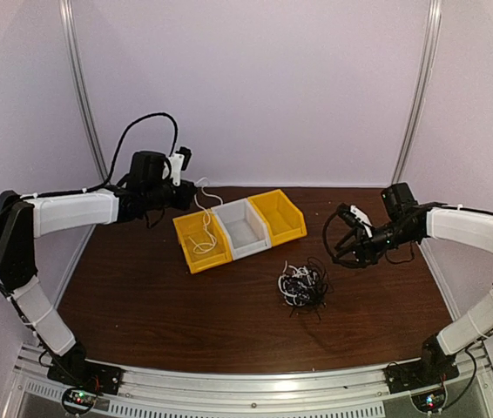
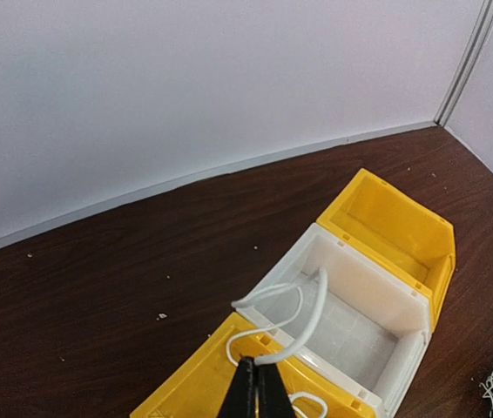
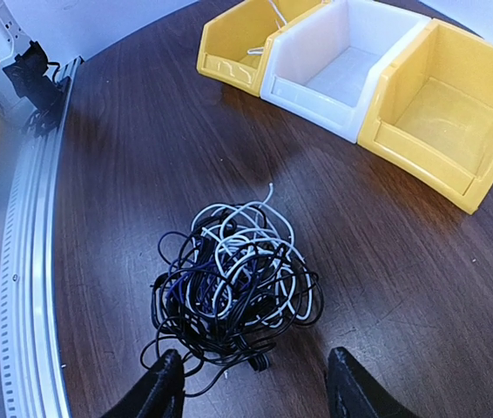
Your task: Untangle the cables
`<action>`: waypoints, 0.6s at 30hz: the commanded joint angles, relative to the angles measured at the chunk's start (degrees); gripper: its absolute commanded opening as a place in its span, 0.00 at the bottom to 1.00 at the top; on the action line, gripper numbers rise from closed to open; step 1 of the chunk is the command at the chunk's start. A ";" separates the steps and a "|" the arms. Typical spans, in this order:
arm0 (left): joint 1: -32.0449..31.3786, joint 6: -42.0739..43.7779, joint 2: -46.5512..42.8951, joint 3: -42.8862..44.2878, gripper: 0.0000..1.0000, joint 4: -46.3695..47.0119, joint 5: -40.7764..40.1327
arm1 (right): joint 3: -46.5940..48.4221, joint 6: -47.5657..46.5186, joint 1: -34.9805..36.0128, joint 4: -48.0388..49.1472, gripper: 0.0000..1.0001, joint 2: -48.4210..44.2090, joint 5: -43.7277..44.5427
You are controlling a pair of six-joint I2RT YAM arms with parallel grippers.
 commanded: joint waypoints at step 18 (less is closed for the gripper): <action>-0.95 -9.26 -12.64 -18.19 0.00 0.97 -1.92 | 3.86 -3.77 0.82 -4.57 0.56 4.40 -1.69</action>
